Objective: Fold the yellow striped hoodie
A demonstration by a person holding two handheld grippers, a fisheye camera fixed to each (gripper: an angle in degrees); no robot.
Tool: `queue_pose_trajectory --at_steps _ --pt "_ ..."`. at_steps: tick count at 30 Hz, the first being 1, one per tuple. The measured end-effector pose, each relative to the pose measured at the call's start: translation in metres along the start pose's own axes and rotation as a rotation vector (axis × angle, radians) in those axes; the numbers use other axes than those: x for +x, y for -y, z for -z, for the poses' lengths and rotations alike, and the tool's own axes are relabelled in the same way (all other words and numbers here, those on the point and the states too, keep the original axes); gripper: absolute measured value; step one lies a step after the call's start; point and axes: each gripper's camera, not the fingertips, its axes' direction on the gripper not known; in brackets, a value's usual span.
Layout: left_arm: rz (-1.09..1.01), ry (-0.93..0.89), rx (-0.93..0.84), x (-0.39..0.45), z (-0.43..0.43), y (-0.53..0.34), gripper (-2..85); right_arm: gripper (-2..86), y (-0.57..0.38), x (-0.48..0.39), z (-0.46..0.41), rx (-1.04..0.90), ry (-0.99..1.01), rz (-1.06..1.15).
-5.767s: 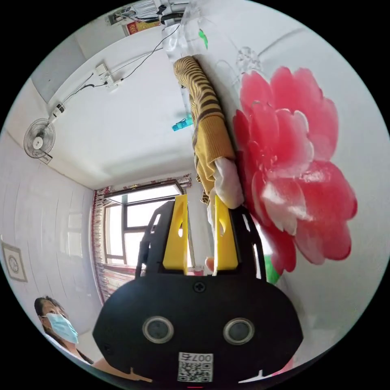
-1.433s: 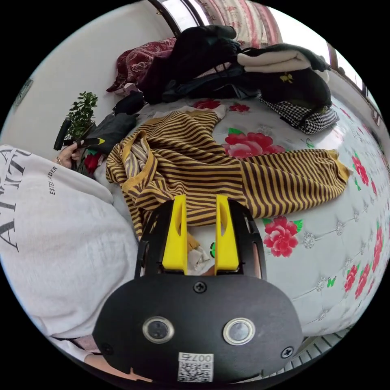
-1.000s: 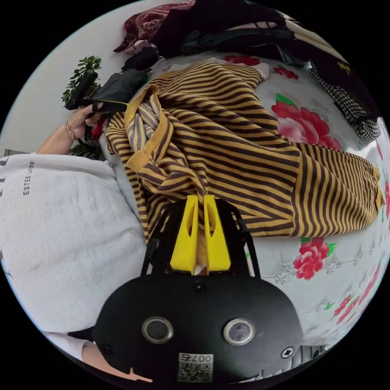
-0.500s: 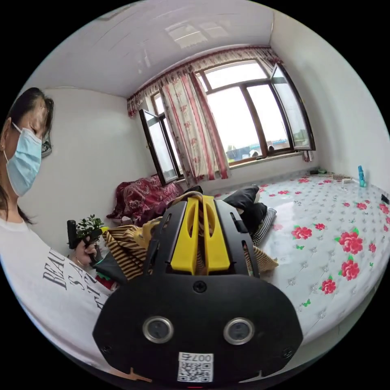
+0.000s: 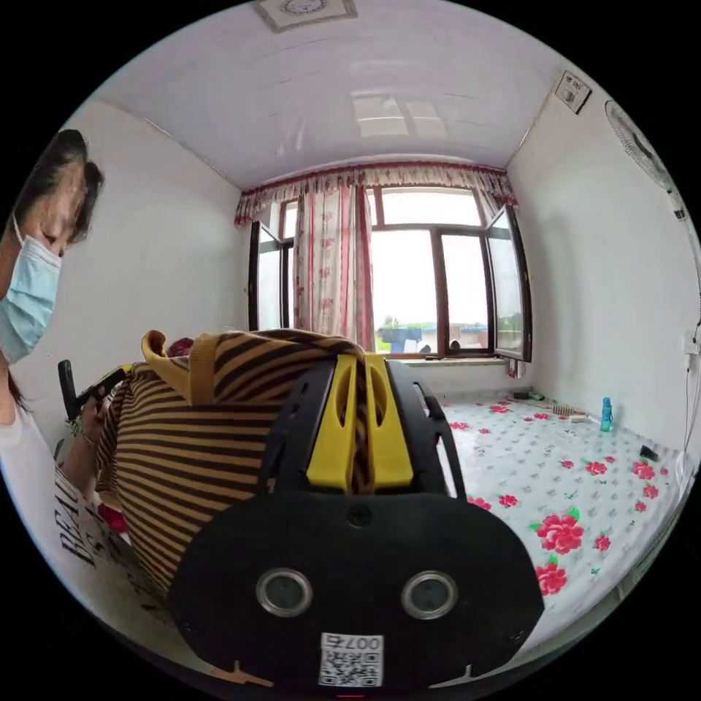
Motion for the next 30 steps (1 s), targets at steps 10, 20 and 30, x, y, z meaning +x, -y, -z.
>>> queue_pose_trajectory --at_steps 10,20,30 --pt "0.386 0.241 -0.782 -0.067 -0.193 -0.191 5.0 5.7 -0.196 0.093 -0.198 -0.681 0.015 -0.294" --pt "0.514 0.066 -1.247 0.016 -0.210 -0.313 6.4 9.0 -0.352 0.144 -0.164 -1.136 0.070 -0.482" --pt "0.248 0.101 -1.496 0.070 -0.273 -0.340 7.1 1.2 -0.304 0.143 -0.229 -1.252 0.198 -0.091"
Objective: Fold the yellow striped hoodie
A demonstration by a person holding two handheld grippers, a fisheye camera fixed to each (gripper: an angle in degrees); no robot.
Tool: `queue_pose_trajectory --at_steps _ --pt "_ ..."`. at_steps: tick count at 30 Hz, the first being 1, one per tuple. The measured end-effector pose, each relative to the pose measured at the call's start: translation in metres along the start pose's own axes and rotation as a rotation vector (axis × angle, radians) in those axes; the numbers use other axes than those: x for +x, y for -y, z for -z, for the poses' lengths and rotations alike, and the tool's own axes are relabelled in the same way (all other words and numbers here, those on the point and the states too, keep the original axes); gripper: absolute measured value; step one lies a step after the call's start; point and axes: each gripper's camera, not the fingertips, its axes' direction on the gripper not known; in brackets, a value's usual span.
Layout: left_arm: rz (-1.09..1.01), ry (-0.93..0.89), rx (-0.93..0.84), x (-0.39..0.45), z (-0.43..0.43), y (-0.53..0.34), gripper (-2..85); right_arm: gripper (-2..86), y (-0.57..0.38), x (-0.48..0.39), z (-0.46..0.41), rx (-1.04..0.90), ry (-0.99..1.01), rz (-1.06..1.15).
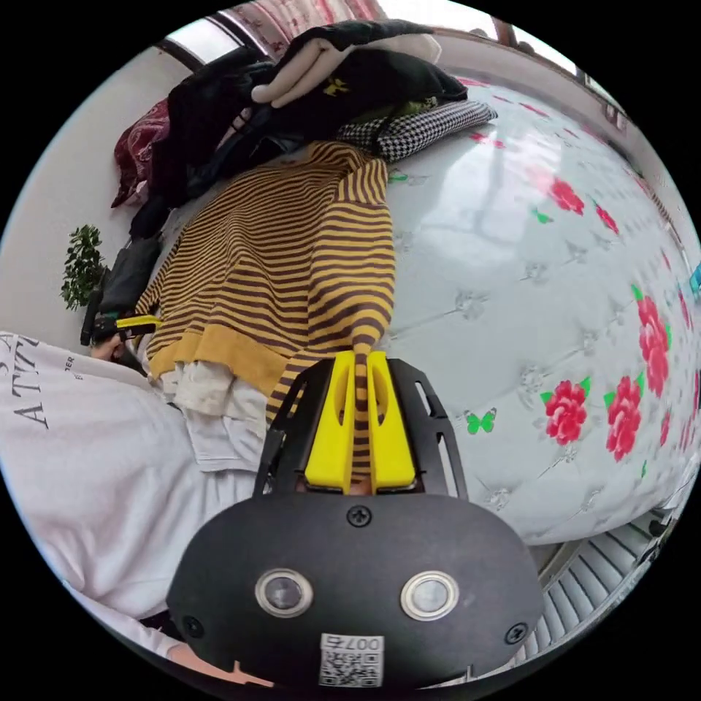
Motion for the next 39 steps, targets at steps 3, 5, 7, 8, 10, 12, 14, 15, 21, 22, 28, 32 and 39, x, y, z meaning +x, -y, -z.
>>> queue_pose_trajectory --at_steps 3,5,7,8,10,12,14,15,21,22,28,32,39 --pt "0.048 0.058 -0.046 -0.006 0.007 0.012 8.1 0.6 0.020 0.033 0.062 0.086 -0.138 0.038" --pt "0.064 -0.022 -0.022 -0.012 0.012 0.015 9.5 0.5 0.035 0.060 0.088 0.130 -0.240 -0.006" --pt "0.113 -0.072 -0.018 -0.018 0.016 0.016 9.5 0.5 0.048 0.095 0.102 0.169 -0.377 -0.124" --pt "0.140 -0.078 -0.018 -0.019 0.018 0.015 9.0 0.7 0.054 0.120 0.107 0.163 -0.436 -0.233" --pt "0.177 -0.077 -0.003 -0.018 0.024 0.012 7.5 1.5 0.058 0.145 0.113 0.155 -0.397 -0.323" --pt "0.220 -0.023 0.019 -0.011 0.035 0.004 6.2 3.7 0.052 0.138 0.109 0.224 -0.244 -0.252" --pt "0.227 -0.023 0.028 -0.004 0.041 -0.004 6.4 5.5 0.045 0.123 0.091 0.209 -0.195 -0.202" --pt "0.235 -0.035 0.037 0.000 0.045 -0.011 6.9 6.5 0.038 0.114 0.075 0.187 -0.126 -0.169" --pt "0.193 -0.175 -0.022 0.025 0.035 -0.025 12.0 6.4 0.000 0.089 -0.005 0.001 0.110 -0.095" --pt "0.191 -0.176 -0.042 0.027 0.030 -0.024 12.0 5.8 -0.001 0.088 -0.011 -0.021 0.120 -0.088" --pt "0.092 -0.174 -0.098 0.023 0.031 -0.005 0.3 0.5 0.011 0.076 0.014 -0.039 0.085 0.029" --pt "-0.027 -0.197 0.031 -0.002 0.097 -0.015 -0.4 0.0 -0.014 0.061 0.091 0.087 0.192 0.124" --pt "0.030 -0.309 -0.004 -0.063 0.067 -0.079 -0.3 0.1 -0.115 0.005 0.041 -0.150 0.243 -0.029"
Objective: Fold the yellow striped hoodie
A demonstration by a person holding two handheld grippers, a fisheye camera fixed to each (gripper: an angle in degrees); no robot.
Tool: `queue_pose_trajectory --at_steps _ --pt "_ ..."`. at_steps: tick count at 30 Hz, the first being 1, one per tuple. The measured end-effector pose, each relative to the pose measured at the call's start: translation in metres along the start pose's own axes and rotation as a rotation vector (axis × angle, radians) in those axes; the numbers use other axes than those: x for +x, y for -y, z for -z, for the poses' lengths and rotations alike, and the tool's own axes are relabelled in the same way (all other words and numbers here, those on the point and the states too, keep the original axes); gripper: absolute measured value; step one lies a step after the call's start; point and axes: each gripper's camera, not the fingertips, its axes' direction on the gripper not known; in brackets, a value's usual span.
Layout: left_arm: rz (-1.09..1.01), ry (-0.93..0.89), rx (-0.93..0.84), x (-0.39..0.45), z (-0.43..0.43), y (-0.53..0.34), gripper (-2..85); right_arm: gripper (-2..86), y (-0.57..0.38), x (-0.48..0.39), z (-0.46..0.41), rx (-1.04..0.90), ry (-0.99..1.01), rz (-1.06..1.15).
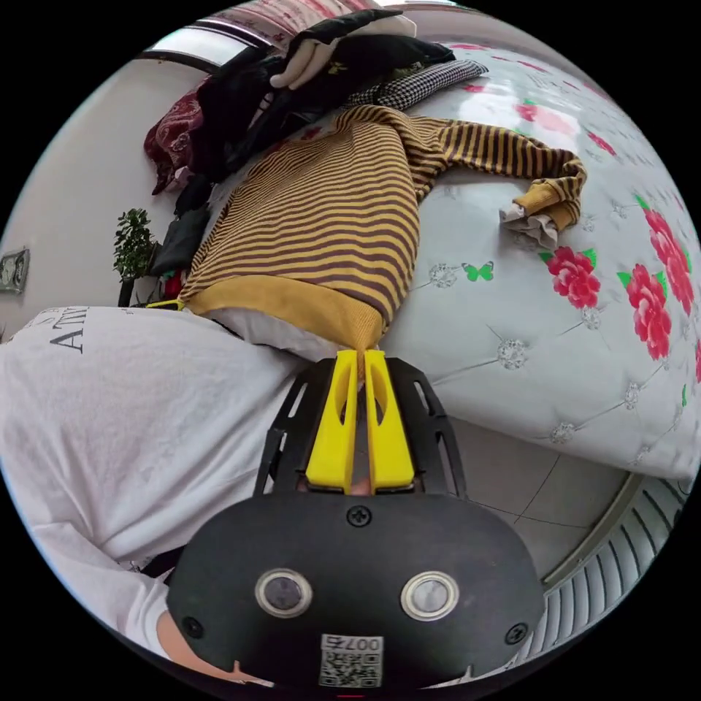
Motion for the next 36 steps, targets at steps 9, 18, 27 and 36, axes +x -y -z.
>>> queue_pose_trajectory --at_steps 9,18,27,36 --pt "0.035 -0.029 -0.161 -0.048 -0.068 -0.024 5.1 4.0 -0.051 -0.045 -0.060 -0.019 -0.070 -0.246" --pt "0.255 0.033 -0.002 -0.055 -0.028 -0.045 4.1 9.3 -0.005 -0.030 0.001 0.394 -0.234 -0.371" --pt "0.415 -0.028 0.237 -0.005 0.002 -0.024 3.9 8.5 0.115 0.035 -0.030 0.322 -0.236 -0.473" --pt "0.466 -0.015 0.200 0.028 -0.006 0.004 2.0 7.3 0.094 0.031 0.094 0.422 -0.642 -0.309"
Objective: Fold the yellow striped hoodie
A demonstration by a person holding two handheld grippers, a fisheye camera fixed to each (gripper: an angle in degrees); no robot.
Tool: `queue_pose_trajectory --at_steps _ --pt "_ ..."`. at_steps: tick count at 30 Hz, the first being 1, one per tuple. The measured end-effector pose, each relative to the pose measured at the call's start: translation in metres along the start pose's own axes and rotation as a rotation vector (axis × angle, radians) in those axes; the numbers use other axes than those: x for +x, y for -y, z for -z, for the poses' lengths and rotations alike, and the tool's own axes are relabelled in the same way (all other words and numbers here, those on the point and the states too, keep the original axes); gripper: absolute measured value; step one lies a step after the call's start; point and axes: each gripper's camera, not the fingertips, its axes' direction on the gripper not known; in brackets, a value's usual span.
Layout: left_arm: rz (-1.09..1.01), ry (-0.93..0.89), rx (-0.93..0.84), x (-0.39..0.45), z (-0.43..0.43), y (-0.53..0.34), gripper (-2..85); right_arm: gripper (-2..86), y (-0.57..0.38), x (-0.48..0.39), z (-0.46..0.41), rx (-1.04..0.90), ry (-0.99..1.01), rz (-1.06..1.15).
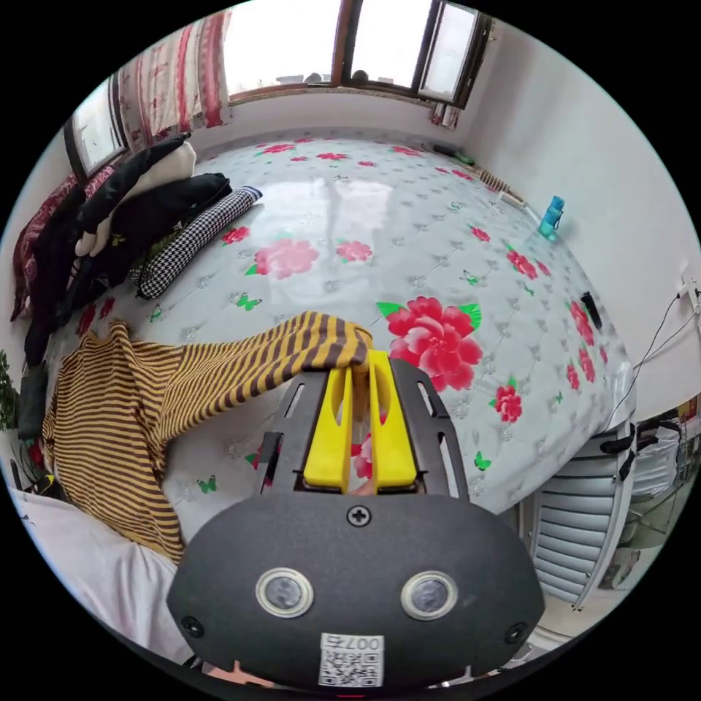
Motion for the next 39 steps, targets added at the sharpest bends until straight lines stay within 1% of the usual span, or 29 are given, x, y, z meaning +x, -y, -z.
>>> queue_pose_trajectory --at_steps 2,5,8,10,13,15,16,18,19,20,22,23,24,26,29,31,33,35,37,39 --pt "0.012 -0.007 0.002 0.003 -0.004 0.000 2.0 7.4 0.005 0.019 0.008 0.003 -0.077 0.025" --pt "0.042 -0.053 0.000 0.007 -0.011 0.003 2.6 7.5 0.006 0.037 -0.015 -0.064 -0.110 0.015" --pt "0.054 -0.074 0.010 0.010 -0.010 0.007 3.7 7.6 -0.002 0.040 -0.044 -0.131 -0.047 -0.030" --pt "0.054 -0.069 0.014 0.011 -0.006 0.008 3.9 7.6 -0.004 0.032 -0.046 -0.118 -0.039 -0.028" --pt "0.050 -0.050 0.022 0.011 0.001 0.010 3.9 7.5 0.008 0.013 -0.003 0.054 0.020 0.006" --pt "0.052 -0.052 0.036 0.010 0.005 0.011 3.8 7.6 0.015 0.001 0.059 0.268 0.071 0.050" --pt "0.049 -0.051 0.042 0.010 0.006 0.012 3.8 7.6 0.014 -0.002 0.076 0.329 0.075 0.069" --pt "0.020 -0.046 0.053 0.014 0.006 0.017 3.6 7.6 0.004 -0.009 0.119 0.473 0.028 0.122" --pt "0.011 -0.045 0.054 0.015 0.005 0.018 3.5 7.6 0.002 -0.009 0.122 0.485 -0.003 0.126" --pt "-0.015 -0.047 0.059 0.017 0.003 0.022 3.5 7.7 -0.003 -0.005 0.118 0.468 -0.060 0.099" --pt "-0.063 -0.058 0.045 0.021 -0.005 0.030 3.6 7.9 -0.010 0.011 0.086 0.355 -0.079 0.005" --pt "-0.101 -0.063 0.023 0.024 -0.012 0.036 3.8 7.9 -0.014 0.027 0.047 0.173 -0.083 -0.079" --pt "-0.143 -0.057 0.003 0.028 -0.018 0.043 4.0 7.6 -0.025 0.042 0.003 -0.063 -0.076 -0.162" --pt "-0.207 -0.040 -0.015 0.035 -0.024 0.053 4.1 7.2 -0.054 0.049 -0.027 -0.242 -0.069 -0.243" --pt "-0.286 -0.032 -0.004 0.043 -0.026 0.070 4.4 6.7 -0.082 0.023 0.002 -0.094 -0.073 -0.263" --pt "-0.318 -0.023 0.002 0.045 -0.028 0.084 4.9 6.4 -0.076 -0.008 0.014 -0.043 0.045 -0.168" --pt "-0.356 -0.007 0.003 0.048 -0.033 0.108 5.9 6.2 -0.051 -0.062 0.019 -0.033 0.187 0.018" --pt "-0.396 0.019 0.020 0.054 -0.034 0.128 6.3 6.0 -0.027 -0.104 0.016 -0.036 0.281 0.157" --pt "-0.427 0.053 0.040 0.061 -0.036 0.150 6.5 5.8 -0.002 -0.140 0.005 -0.055 0.318 0.256" --pt "-0.451 0.073 0.057 0.070 -0.041 0.180 7.0 5.9 0.027 -0.178 -0.024 -0.123 0.336 0.345"
